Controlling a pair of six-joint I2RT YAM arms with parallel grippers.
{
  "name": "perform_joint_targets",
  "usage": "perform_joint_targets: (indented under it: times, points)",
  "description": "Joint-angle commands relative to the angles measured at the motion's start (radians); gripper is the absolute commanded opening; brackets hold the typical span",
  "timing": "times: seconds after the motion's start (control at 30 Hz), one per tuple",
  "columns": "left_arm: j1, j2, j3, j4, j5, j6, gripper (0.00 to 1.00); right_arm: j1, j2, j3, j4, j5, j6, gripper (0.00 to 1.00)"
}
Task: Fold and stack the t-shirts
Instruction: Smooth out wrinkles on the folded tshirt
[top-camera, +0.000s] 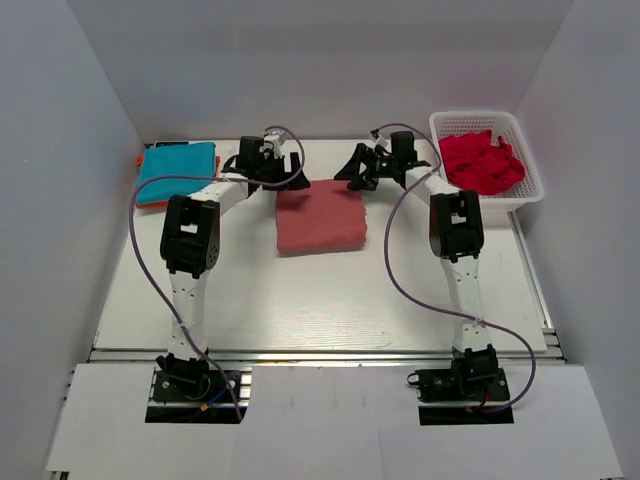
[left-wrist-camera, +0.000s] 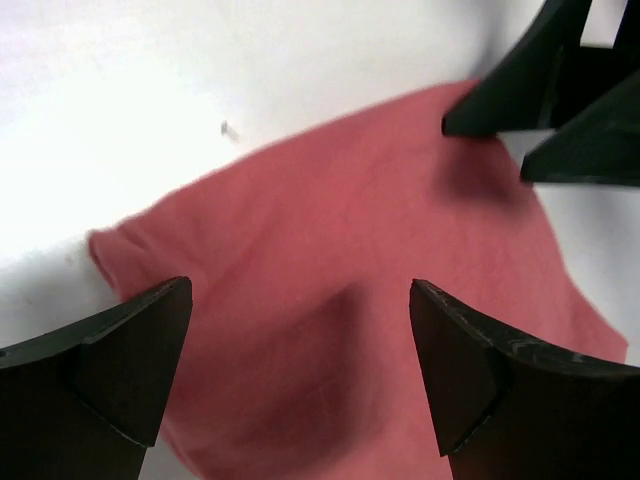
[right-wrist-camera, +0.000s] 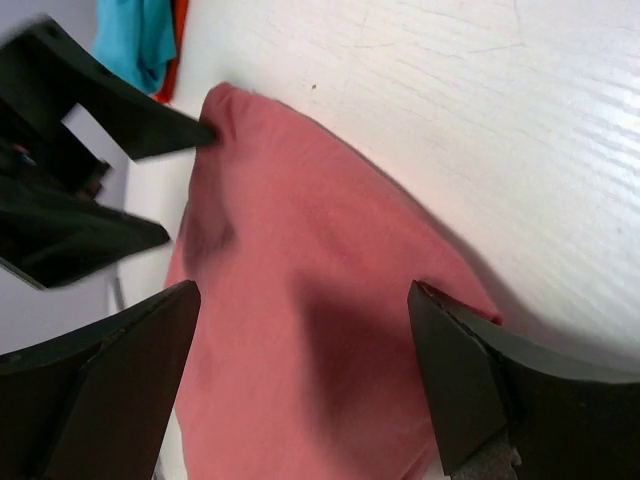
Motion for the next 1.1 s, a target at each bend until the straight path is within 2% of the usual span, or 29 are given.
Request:
perform_joint_targets:
  times: [0.0,0.1,0.13,0.17,0.2,0.23,0.3,0.33,0.47,0.57,0.7,0.87,1.07]
  points:
    - [0.010,-0.136,0.082,-0.007,-0.002,0.057,1.00,0.004,-0.211,-0.014,-0.100,0.083,-0.153,0.90]
    - [-0.001,-0.218,0.068,-0.044,-0.014,0.057,1.00,0.024,-0.372,-0.153,-0.105,0.086,-0.213,0.90]
    - [-0.010,-0.269,0.013,-0.044,-0.034,0.057,1.00,0.033,-0.462,-0.261,-0.096,0.084,-0.236,0.90]
    - [-0.022,-0.294,-0.022,-0.032,-0.034,0.057,1.00,0.047,-0.491,-0.299,-0.084,0.084,-0.233,0.90]
    - [-0.022,-0.315,-0.061,-0.013,-0.012,0.028,1.00,0.061,-0.515,-0.334,-0.074,0.084,-0.232,0.90]
    - [-0.022,-0.352,-0.143,0.031,0.060,0.008,1.00,0.078,-0.591,-0.451,-0.023,0.063,-0.219,0.90]
    - [-0.031,-0.390,-0.216,0.048,0.106,-0.027,1.00,0.093,-0.638,-0.535,0.013,0.048,-0.198,0.90]
    - [-0.031,-0.412,-0.299,0.074,0.149,-0.049,1.00,0.096,-0.682,-0.651,0.051,0.017,-0.189,0.90]
    - [-0.070,-0.504,-0.512,0.252,0.223,-0.104,1.00,0.133,-0.767,-0.824,0.171,-0.015,-0.127,0.90]
    - [-0.082,-0.483,-0.581,0.274,0.243,-0.117,1.00,0.142,-0.752,-0.848,0.191,-0.046,-0.118,0.90]
    - [-0.091,-0.399,-0.601,0.274,0.243,-0.126,1.00,0.133,-0.635,-0.870,0.284,-0.080,-0.060,0.90]
    - [-0.082,-0.346,-0.601,0.208,0.245,-0.115,1.00,0.105,-0.525,-0.879,0.266,-0.008,-0.055,0.90]
    - [-0.061,-0.360,-0.688,0.163,0.161,-0.055,1.00,0.059,-0.483,-1.009,0.341,0.018,-0.040,0.90]
